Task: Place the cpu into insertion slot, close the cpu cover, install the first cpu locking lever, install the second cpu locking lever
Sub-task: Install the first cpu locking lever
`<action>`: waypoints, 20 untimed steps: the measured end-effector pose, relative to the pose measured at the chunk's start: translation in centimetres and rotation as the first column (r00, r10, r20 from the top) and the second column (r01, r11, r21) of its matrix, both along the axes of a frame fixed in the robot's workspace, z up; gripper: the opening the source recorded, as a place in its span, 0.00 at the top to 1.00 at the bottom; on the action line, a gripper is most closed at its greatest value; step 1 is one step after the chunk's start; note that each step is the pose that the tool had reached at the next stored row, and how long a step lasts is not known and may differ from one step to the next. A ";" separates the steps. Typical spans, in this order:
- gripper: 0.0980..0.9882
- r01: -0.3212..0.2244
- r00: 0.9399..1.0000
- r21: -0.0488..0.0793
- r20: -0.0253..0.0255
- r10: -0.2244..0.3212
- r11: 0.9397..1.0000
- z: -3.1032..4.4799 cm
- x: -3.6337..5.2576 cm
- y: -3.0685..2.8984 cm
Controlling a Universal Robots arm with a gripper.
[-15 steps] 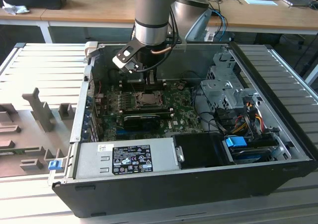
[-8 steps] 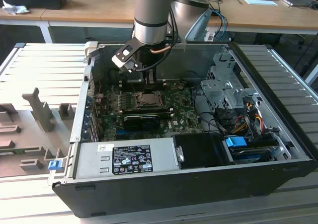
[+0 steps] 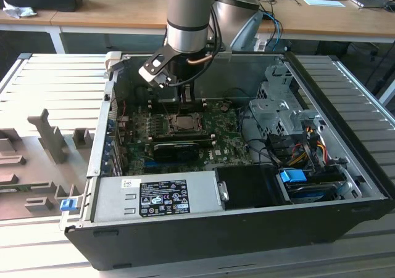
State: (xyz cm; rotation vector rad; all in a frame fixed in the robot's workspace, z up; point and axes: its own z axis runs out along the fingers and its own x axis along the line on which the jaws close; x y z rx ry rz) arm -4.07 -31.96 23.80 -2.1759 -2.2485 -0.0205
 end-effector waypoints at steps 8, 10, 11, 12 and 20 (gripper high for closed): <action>0.99 0.000 1.000 0.000 0.000 0.000 1.000 0.27 0.00 0.00; 0.99 0.000 1.000 0.000 0.000 0.000 1.000 0.31 0.00 0.00; 0.99 0.000 1.000 0.000 0.000 0.000 1.000 0.32 0.00 0.00; 0.99 0.000 1.000 0.000 0.000 0.000 1.000 0.34 0.00 0.00; 0.99 0.000 1.000 0.000 0.000 0.000 1.000 0.53 0.00 0.00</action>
